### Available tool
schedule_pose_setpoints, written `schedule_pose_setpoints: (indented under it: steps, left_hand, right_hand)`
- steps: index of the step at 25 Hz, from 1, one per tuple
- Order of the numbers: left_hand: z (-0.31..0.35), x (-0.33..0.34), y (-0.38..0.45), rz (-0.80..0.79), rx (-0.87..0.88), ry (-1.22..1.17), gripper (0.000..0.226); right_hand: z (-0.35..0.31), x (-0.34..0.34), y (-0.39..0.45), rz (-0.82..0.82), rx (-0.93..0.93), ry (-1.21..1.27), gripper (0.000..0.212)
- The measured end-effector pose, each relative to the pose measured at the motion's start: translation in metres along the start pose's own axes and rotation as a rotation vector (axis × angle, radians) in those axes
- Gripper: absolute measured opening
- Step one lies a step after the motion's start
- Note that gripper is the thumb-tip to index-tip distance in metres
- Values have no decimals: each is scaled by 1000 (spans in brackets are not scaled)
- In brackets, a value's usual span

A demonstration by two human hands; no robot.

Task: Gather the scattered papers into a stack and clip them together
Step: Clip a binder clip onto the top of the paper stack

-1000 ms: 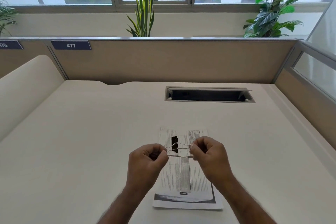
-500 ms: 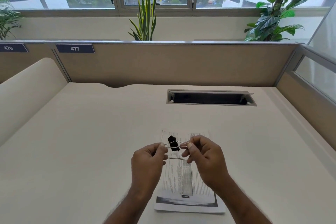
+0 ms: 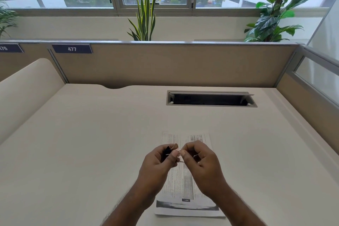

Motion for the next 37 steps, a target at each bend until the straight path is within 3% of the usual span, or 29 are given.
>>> schedule_pose_setpoints:
  steps: [1,4,6,12,19,26,29,32,35,37]
  left_hand:
    - [-3,0,1,8,-4,11,17]
    - [-8,2,3,-14,-20,10,18]
    - [-12,2,6,-32,-42,-14,22]
    - [-25,-3,22,-106,-118,-61,35]
    - [-33,-8,54,-20,-130,-52,42]
    - [-40,-11,85,-54,-159,-9,36]
    - [-45,-28,114,113,-241,123,31]
    - [-52,-53,145,344,-326,445,38]
    - [-61,-44,158,318,-354,665,56]
    - [-63,-31,162,301,-342,802,48]
  right_hand:
    - [3,1,0,-20,62,76,4]
    - [18,7,0,-79,278,379,29]
    - [26,7,3,-78,340,477,30]
    - [46,10,14,-135,393,524,40]
    - [73,14,36,-63,406,576,37]
    - [107,17,62,-131,463,598,42]
    - [131,16,74,-67,502,601,45]
    - [158,14,79,-9,548,591,45]
    - [180,16,72,1,613,589,49]
    - [188,16,68,19,633,642,49]
Point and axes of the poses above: each hand's wrist, its own y-axis towards the middle knuckle, its own x-axis out of the palm, z = x × y, the point moved 4 cm from there along y, towards the middle knuckle, and after that the axes turned 1 degree about z, right-handed, at the moved point
